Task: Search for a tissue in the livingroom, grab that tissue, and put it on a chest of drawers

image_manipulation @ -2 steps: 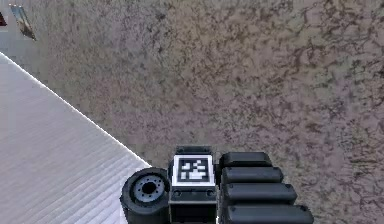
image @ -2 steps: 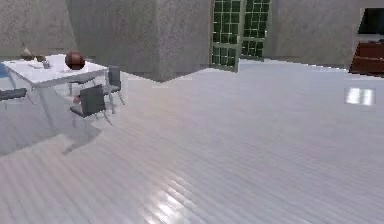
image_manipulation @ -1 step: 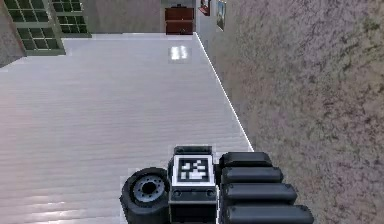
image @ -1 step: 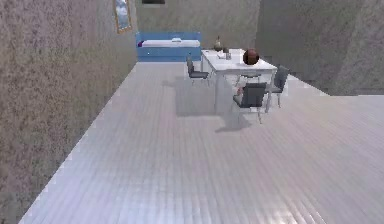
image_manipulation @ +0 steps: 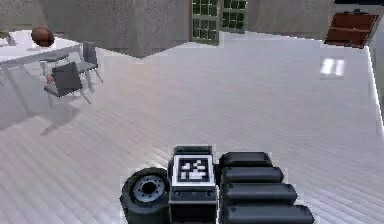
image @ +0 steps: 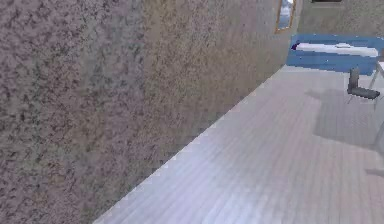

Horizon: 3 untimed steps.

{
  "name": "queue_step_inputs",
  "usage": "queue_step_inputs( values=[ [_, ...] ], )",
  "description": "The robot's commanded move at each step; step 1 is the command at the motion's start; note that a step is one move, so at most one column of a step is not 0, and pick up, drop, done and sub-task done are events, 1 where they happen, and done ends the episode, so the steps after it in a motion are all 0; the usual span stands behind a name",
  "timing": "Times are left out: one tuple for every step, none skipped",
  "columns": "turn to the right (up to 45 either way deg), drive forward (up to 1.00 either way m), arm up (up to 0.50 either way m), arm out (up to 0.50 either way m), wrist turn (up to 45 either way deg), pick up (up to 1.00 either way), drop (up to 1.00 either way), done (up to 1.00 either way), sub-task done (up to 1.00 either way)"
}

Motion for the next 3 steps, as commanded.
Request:
queue_step_inputs(
  values=[
    [45.0,0.0,0.0,0.0,0.0,0.0,0.0,0.0,0.0],
    [45.0,0.0,0.0,0.0,0.0,0.0,0.0,0.0,0.0],
    [39.0,0.0,0.0,0.0,0.0,0.0,0.0,0.0,0.0]
  ],
)
